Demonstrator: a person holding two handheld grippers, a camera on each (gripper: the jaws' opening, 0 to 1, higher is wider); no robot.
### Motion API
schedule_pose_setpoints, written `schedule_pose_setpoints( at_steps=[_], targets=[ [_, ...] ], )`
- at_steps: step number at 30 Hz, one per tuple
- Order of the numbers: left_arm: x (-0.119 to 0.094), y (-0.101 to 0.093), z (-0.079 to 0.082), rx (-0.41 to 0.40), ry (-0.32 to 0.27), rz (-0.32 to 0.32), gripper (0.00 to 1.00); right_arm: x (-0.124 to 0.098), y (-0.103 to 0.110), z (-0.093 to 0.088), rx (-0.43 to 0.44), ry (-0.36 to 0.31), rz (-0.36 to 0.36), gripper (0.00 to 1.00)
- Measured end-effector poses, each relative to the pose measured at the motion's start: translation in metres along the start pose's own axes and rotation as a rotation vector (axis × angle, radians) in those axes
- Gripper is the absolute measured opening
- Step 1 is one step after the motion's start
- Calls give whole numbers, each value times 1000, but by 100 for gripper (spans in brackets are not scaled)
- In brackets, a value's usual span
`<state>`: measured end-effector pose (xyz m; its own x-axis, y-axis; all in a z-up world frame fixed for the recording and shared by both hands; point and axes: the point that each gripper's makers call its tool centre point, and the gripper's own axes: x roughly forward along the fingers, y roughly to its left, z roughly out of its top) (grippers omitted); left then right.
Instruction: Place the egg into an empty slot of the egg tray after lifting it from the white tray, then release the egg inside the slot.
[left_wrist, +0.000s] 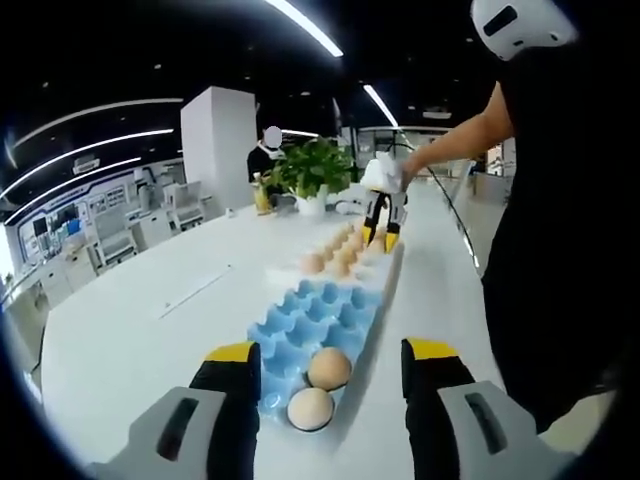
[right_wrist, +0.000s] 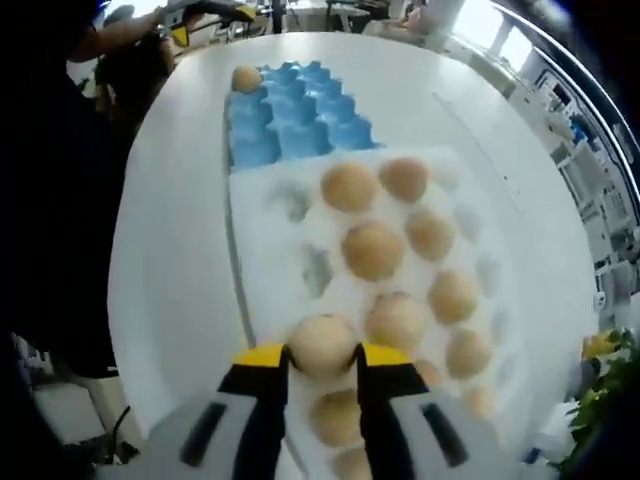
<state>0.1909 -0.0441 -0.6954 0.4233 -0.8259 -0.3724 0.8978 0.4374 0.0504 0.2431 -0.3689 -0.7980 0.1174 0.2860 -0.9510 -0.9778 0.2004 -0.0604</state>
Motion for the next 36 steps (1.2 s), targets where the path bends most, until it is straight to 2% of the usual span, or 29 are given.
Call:
schedule_pose_setpoints(
  at_steps=[2, 3, 6, 11, 15, 16, 17, 19, 21, 23, 25, 29, 31, 36],
  targets=[
    [0, 1, 0, 3, -1, 4, 57, 1, 0, 0, 2, 20, 28, 28],
    [0, 3, -1, 5, 1, 7, 58, 2, 1, -1, -24, 29, 49, 28],
    [2, 6, -3, -7, 10, 15, 63, 3, 1, 0, -16, 47, 69, 28],
    [2, 6, 0, 10, -14, 0, 61, 5, 1, -1, -5, 76, 69, 28],
    [2, 5, 0, 10, -16, -1, 61, 4, 0, -1, 45, 95, 53, 27],
    [2, 5, 1, 10, -22, 2, 60, 4, 1, -2, 3, 100, 32, 26],
    [2, 6, 1, 8, -20, 6, 60, 3, 1, -2, 45, 71, 19, 26],
    [2, 8, 0, 6, -17, 21, 60, -1, 0, -2, 46, 28, 10, 26],
    [0, 11, 3, -17, -36, 47, 60, -5, -2, -2, 87, 18, -12, 25],
    [-3, 10, 5, -14, -49, 44, 59, -9, 1, -1, 73, 3, -21, 25],
    [-4, 11, 0, -5, -26, 49, 59, -14, 2, 1, 75, -10, -28, 25],
    [-6, 12, -5, -10, -18, 44, 59, -31, -3, 10, 105, -69, -77, 25],
    [-6, 12, -6, -6, -14, 40, 59, -36, 0, 17, 120, -95, -75, 25],
    [-4, 11, -6, -11, -15, 32, 59, -36, 0, 21, 115, -101, -76, 25]
  ],
)
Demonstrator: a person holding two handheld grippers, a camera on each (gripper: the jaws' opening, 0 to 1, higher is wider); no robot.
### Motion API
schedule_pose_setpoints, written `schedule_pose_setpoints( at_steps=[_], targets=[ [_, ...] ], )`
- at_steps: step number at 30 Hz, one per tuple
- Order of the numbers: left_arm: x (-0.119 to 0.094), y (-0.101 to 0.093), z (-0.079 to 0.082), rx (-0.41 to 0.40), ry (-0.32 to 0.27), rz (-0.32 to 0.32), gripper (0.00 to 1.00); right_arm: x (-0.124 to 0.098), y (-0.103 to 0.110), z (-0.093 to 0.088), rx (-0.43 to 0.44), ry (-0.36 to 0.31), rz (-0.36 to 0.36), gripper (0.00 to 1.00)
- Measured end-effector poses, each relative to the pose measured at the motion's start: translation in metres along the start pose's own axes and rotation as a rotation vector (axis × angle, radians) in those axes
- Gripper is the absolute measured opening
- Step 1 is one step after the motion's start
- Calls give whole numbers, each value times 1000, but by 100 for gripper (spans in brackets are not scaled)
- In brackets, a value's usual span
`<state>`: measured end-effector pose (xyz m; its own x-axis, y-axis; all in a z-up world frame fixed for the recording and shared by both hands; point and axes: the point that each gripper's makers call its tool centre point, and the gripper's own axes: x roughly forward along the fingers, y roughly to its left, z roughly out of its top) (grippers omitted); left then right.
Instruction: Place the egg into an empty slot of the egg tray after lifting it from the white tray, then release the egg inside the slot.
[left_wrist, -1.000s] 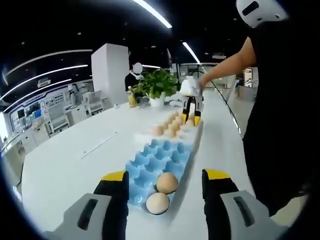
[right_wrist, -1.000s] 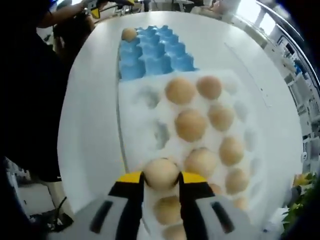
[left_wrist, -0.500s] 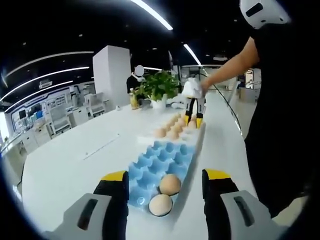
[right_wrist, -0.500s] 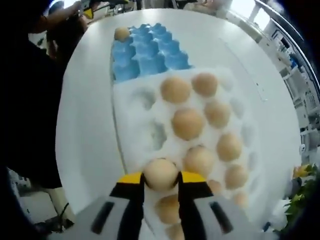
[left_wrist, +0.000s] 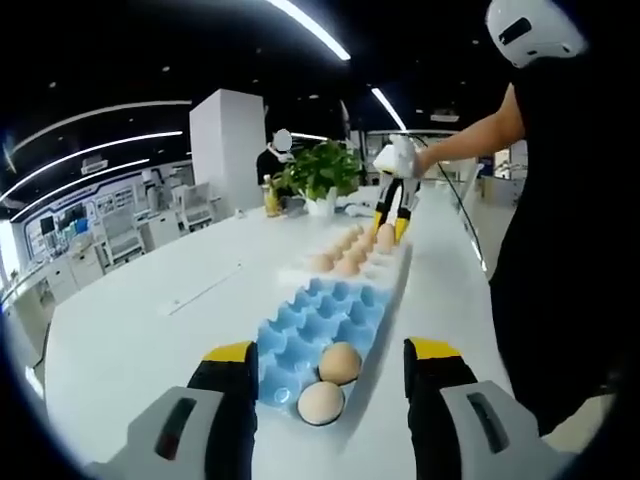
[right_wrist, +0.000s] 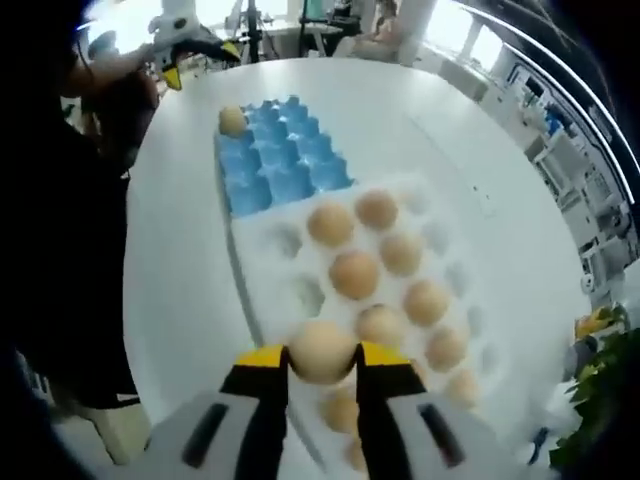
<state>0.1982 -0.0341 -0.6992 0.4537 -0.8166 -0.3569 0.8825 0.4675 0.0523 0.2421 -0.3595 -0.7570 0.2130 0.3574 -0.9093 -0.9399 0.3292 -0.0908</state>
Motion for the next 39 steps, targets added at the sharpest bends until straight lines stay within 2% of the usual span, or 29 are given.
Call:
schedule_pose_setpoints(
  at_steps=[7, 19, 30, 39],
  targets=[
    [0, 1, 0, -3, -5, 0, 59, 2, 8, 7, 7, -12, 12, 25],
    [0, 1, -1, -2, 3, 1, 58, 22, 33, 66, -77, -108, 102, 25],
    [-1, 1, -2, -6, 10, 3, 58, 47, 59, 116, -167, -159, 180, 25],
    [-1, 1, -2, -6, 14, 1, 58, 58, 76, 147, -220, -197, 222, 25]
  ],
)
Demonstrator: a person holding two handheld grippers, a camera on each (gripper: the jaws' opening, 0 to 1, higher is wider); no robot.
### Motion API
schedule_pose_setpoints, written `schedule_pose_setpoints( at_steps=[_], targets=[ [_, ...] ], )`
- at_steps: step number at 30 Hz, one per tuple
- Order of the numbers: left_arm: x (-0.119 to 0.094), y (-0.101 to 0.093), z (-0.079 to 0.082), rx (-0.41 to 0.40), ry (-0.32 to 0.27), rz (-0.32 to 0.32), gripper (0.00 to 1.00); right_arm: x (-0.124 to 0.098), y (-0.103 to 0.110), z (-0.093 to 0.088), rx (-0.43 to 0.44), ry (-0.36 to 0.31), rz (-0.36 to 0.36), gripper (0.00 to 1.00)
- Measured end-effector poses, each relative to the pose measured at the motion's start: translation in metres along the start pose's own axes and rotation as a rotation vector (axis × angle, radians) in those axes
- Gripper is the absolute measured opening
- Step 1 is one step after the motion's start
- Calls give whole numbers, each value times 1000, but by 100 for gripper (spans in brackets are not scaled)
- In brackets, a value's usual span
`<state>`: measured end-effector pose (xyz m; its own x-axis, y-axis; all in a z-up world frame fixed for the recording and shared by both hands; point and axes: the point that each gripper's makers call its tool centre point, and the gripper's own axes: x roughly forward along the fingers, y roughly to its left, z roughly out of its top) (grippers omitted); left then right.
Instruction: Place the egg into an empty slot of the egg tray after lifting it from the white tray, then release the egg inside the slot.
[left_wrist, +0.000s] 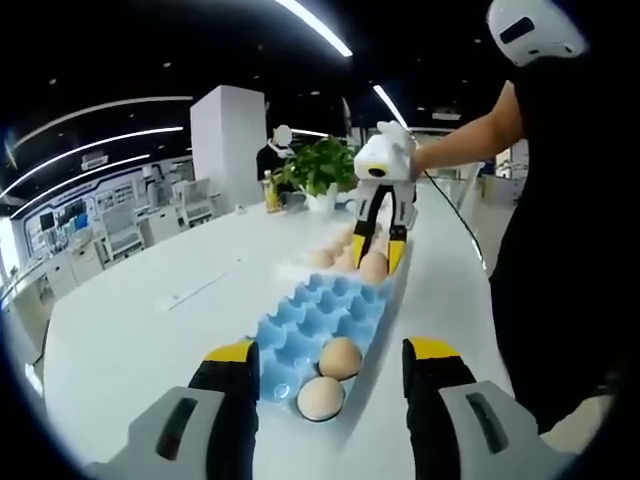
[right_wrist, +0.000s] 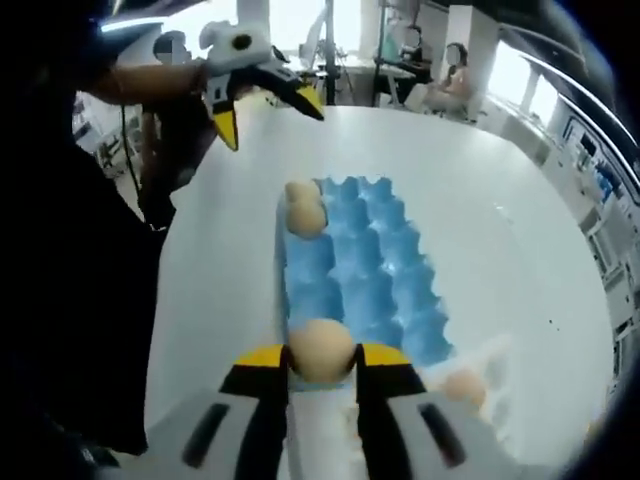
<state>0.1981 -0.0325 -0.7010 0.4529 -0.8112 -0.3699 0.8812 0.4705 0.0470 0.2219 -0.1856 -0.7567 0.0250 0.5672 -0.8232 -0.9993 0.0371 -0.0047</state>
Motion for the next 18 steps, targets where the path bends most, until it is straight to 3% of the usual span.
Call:
schedule_pose_setpoints(
  at_steps=[18],
  targets=[
    [-2, -1, 0, 3, 2, 6, 58, 30, 8, 34, -71, -14, 70, 26]
  ],
)
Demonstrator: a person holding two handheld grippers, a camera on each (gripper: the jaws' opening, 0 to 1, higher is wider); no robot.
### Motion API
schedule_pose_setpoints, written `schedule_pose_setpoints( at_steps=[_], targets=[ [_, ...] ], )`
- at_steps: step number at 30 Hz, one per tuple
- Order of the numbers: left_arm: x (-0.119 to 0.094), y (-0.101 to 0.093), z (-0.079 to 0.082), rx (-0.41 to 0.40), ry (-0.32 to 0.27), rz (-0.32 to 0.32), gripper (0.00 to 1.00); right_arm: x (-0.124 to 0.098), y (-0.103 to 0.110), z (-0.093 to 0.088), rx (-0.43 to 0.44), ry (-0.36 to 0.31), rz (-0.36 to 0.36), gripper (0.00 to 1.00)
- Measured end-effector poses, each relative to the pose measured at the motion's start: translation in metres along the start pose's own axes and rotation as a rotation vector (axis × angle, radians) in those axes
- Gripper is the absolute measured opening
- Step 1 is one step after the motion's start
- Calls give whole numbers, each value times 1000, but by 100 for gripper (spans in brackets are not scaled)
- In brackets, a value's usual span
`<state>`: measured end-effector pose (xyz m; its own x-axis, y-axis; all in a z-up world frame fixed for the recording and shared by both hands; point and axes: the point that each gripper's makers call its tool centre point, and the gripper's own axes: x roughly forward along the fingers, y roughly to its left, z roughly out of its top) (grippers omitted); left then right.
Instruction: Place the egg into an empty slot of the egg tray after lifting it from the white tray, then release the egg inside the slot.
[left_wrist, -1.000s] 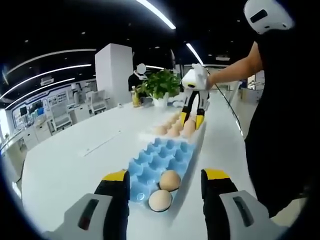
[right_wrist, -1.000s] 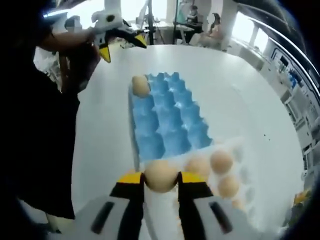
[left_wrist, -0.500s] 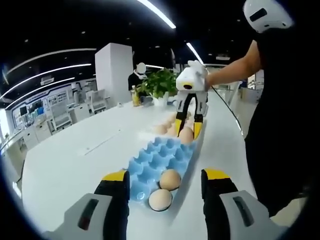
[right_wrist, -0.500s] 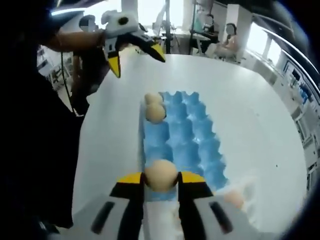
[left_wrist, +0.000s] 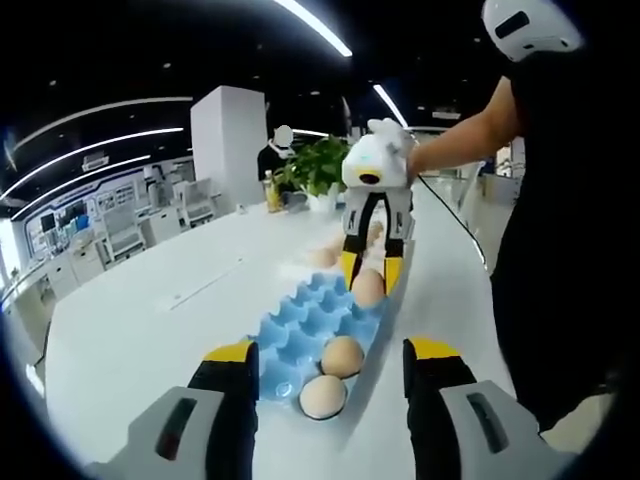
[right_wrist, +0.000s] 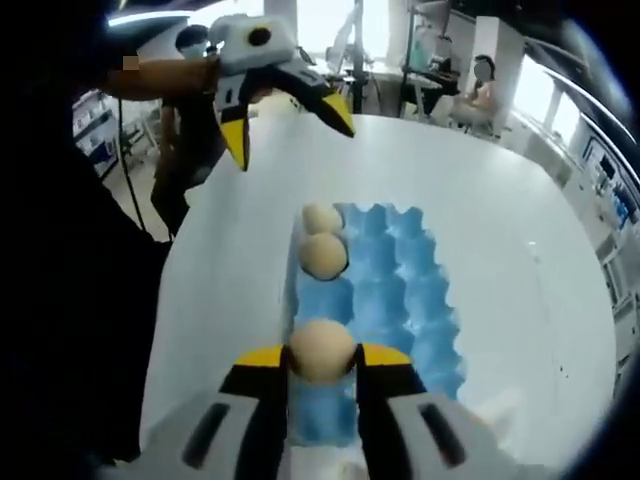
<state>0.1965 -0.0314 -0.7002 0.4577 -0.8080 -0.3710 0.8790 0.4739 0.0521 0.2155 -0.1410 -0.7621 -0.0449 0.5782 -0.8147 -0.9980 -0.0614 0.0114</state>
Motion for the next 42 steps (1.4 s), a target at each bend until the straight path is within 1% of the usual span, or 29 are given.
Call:
schedule_pose_setpoints(
  at_steps=[6, 11, 15, 22, 32, 39, 42],
  targets=[
    [1, 1, 0, 1, -1, -1, 58, 11, 1, 5, -20, 11, 20, 26],
    [0, 0, -2, -3, 1, -3, 58, 17, 0, 11, -32, 6, 23, 26],
    [-1, 4, -1, -2, -8, 7, 58, 22, 0, 15, -37, 8, 31, 26],
    [-2, 4, -5, -4, 0, 6, 58, 30, -2, 13, -52, 25, 37, 26],
    [-2, 3, -6, -8, 0, 4, 57, 43, -3, 11, -84, 57, 45, 26],
    [-4, 5, -7, -12, -2, 9, 57, 48, -4, 13, -93, 68, 54, 26],
    [-4, 5, -7, -14, -1, 10, 57, 47, -4, 12, -85, 70, 62, 27]
  ],
)
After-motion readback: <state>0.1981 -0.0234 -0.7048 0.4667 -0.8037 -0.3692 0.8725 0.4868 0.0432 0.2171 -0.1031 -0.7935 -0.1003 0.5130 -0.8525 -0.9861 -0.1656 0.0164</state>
